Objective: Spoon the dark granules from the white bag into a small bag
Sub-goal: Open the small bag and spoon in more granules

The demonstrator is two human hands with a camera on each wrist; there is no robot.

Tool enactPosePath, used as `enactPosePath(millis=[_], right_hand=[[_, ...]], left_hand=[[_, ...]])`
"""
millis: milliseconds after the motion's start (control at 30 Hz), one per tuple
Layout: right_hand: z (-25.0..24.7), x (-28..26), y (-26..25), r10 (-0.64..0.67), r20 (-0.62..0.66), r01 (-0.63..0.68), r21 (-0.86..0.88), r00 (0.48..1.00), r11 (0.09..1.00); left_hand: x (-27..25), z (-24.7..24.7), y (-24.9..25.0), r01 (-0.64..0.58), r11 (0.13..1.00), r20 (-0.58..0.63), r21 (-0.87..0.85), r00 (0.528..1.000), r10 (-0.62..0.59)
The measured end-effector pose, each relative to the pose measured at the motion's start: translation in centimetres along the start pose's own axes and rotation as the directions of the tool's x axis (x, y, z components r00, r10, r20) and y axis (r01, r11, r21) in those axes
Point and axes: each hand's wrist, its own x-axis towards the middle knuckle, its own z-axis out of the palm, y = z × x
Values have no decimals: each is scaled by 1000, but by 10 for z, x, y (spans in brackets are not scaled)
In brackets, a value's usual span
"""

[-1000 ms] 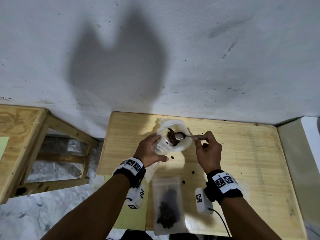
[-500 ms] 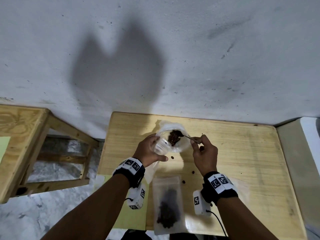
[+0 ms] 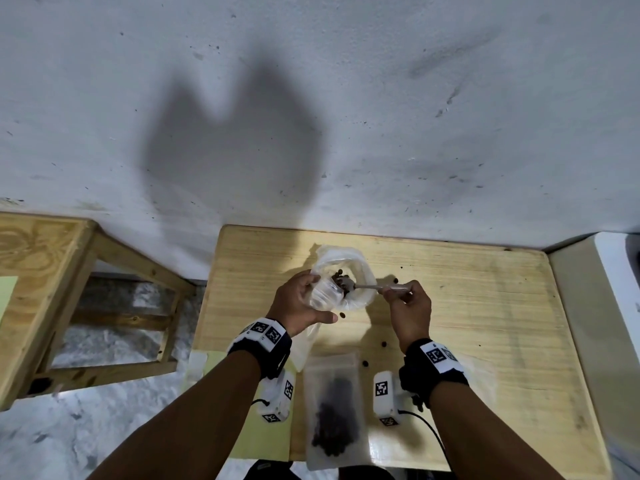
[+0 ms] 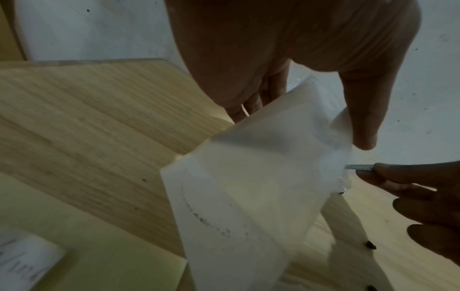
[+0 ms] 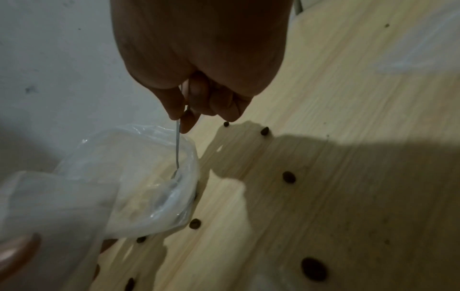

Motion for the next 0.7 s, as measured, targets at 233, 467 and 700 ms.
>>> enactPosePath(millis=[233,467,700], right_hand=[[-2,3,-12,210,-10,-203,214,978,955],[-15,3,-28,193,-8,-185,238,981,953],[-18,0,-26,243,-5,-232,280,970,932]], left_hand=[[0,-6,1,30,999,12,-14,999,-30],[0,-7,1,41,999,36,-25,999,-40],[-3,-6,-1,26,1000,72,-14,997,-25]])
